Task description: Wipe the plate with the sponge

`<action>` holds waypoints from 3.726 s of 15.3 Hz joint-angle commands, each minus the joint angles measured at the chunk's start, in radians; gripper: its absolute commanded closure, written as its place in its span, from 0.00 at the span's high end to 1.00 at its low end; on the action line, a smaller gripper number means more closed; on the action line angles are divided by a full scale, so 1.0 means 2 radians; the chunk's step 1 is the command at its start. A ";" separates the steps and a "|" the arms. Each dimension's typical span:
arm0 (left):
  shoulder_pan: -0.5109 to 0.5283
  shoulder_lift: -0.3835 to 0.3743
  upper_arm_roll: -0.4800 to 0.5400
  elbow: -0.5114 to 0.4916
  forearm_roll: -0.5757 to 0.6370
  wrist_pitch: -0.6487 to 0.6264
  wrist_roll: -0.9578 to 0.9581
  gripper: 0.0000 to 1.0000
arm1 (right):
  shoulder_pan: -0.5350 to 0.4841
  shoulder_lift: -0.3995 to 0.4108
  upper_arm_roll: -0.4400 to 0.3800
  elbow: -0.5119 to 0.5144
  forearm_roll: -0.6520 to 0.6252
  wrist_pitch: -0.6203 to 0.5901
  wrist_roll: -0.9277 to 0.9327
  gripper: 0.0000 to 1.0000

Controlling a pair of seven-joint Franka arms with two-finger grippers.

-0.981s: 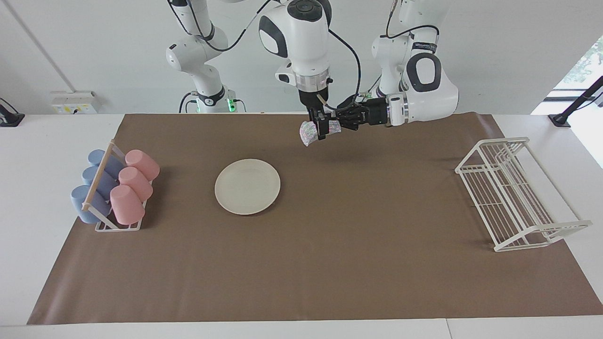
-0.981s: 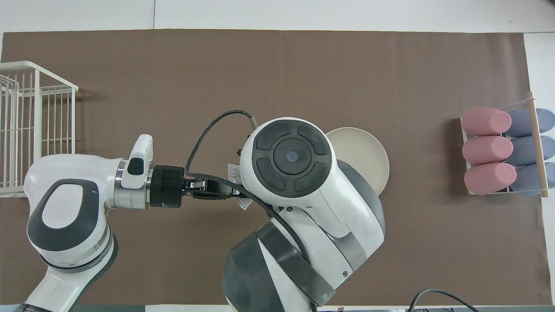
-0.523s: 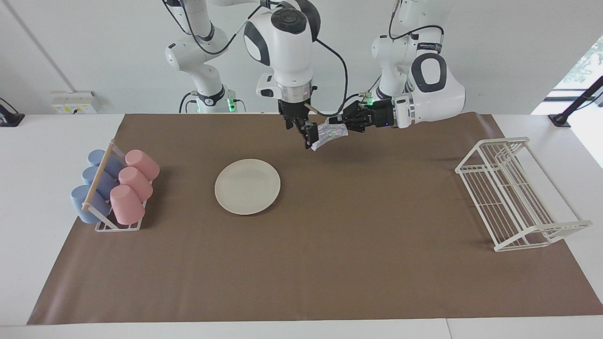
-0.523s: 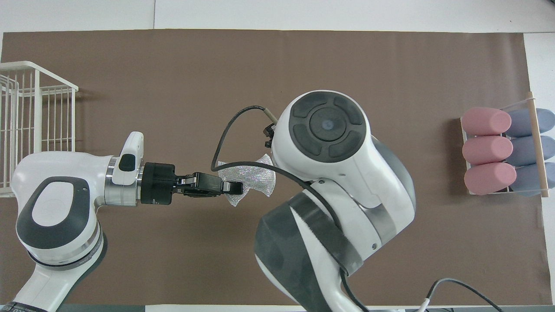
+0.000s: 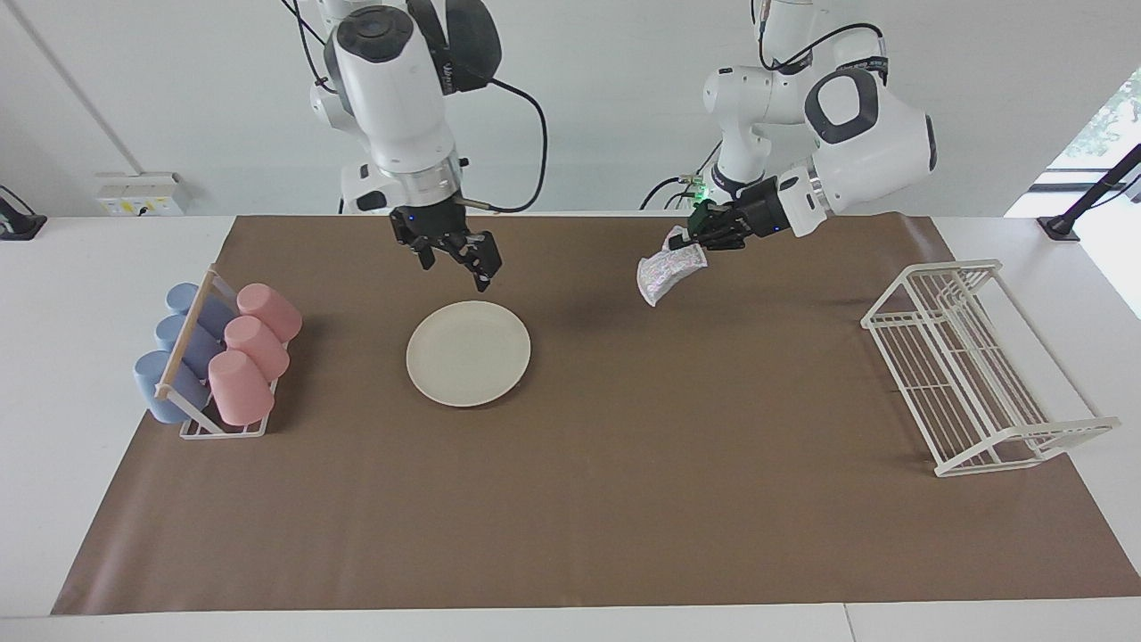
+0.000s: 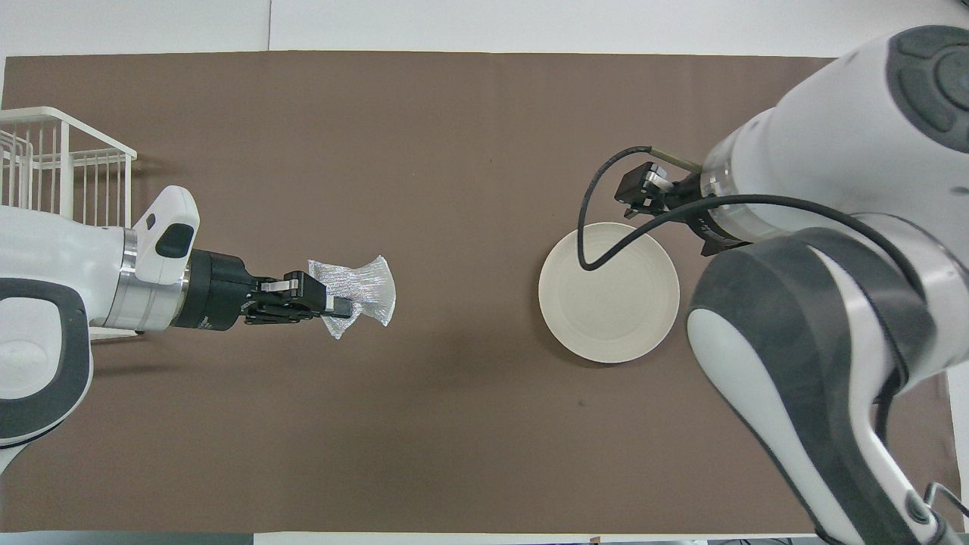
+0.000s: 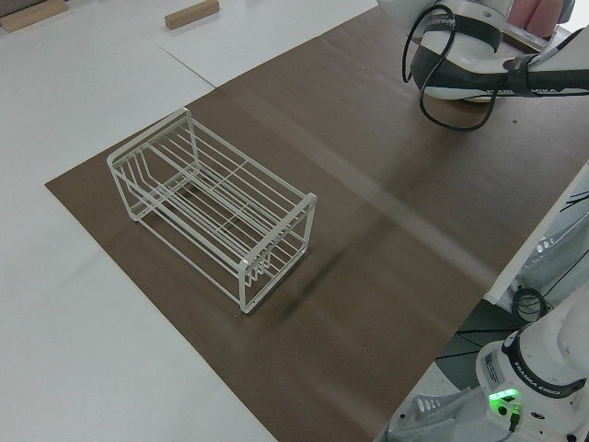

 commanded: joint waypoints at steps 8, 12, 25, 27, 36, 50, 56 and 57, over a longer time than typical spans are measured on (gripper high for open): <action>-0.005 0.046 -0.006 0.155 0.392 -0.136 -0.092 0.00 | -0.100 -0.064 0.007 -0.058 -0.022 -0.037 -0.356 1.00; -0.005 0.045 -0.007 0.155 0.515 -0.168 -0.094 0.00 | -0.117 -0.063 0.007 -0.057 -0.022 -0.038 -0.421 1.00; -0.011 0.209 -0.005 0.201 0.872 -0.212 -0.162 0.00 | -0.148 -0.053 0.006 -0.045 -0.021 -0.069 -0.459 1.00; -0.012 0.249 -0.005 0.207 0.881 -0.211 -0.210 0.00 | -0.148 -0.043 0.007 -0.039 -0.022 -0.071 -0.459 1.00; 0.020 0.264 -0.005 0.195 0.903 -0.142 -0.266 0.00 | -0.171 -0.014 0.013 -0.021 -0.019 -0.022 -0.464 1.00; 0.028 0.263 -0.005 0.186 0.878 -0.114 -0.266 0.80 | -0.167 -0.052 0.011 -0.025 -0.023 -0.069 -0.378 1.00; 0.032 0.250 -0.005 0.201 0.807 -0.093 -0.263 1.00 | -0.168 -0.052 0.011 -0.025 -0.022 -0.070 -0.380 1.00; 0.039 0.239 -0.005 0.208 0.776 -0.087 -0.260 1.00 | -0.168 -0.052 0.011 -0.025 -0.023 -0.071 -0.380 1.00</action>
